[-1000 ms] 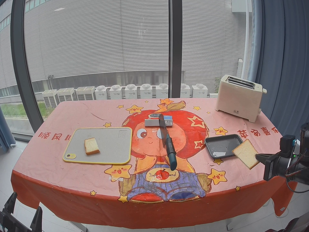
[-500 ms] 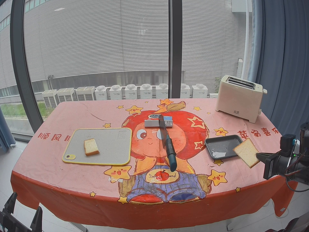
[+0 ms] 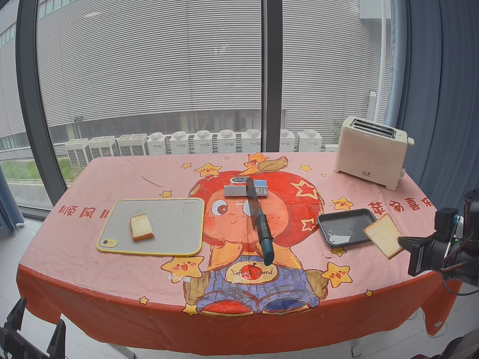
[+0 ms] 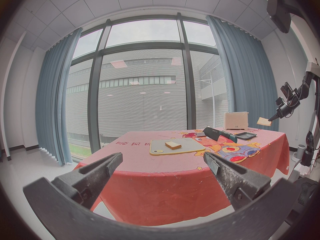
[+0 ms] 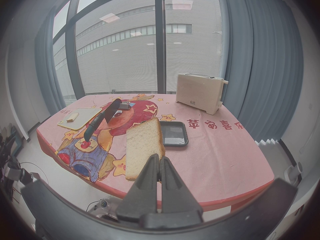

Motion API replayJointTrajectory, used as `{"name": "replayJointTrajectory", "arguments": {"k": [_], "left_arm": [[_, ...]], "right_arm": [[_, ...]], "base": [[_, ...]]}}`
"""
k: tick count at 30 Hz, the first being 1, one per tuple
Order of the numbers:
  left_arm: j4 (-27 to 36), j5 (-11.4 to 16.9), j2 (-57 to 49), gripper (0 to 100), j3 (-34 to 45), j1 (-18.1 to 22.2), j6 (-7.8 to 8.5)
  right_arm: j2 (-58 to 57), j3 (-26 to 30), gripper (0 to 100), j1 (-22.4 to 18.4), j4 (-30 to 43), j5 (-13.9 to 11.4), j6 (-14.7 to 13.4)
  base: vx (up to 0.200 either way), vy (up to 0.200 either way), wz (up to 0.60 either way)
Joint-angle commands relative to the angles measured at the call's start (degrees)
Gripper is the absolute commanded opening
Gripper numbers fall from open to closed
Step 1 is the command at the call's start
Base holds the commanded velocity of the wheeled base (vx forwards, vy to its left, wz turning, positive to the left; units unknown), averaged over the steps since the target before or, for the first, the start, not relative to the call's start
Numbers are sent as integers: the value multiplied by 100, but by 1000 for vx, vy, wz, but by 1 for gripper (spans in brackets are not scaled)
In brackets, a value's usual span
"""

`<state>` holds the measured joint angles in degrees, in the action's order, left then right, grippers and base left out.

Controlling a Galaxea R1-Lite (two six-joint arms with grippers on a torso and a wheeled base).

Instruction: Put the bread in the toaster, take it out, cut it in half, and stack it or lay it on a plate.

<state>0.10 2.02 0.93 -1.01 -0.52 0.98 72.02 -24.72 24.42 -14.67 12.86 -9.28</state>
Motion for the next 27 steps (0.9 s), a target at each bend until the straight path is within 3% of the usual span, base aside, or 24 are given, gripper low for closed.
{"name": "replayJointTrajectory", "arguments": {"k": [1,19,27], "left_arm": [[-1,0,-93,100,92,0,-1],[-1,0,-93,100,92,0,-1],[-1,0,-93,100,92,0,-1]], "right_arm": [[84,-33,0,2,-1,-3,-92],[523,-507,0,-183,-1,6,-769],[673,-595,0,-201,-1,-3,-856]], "base": [[0,0,0],[0,0,0],[0,0,0]]}}
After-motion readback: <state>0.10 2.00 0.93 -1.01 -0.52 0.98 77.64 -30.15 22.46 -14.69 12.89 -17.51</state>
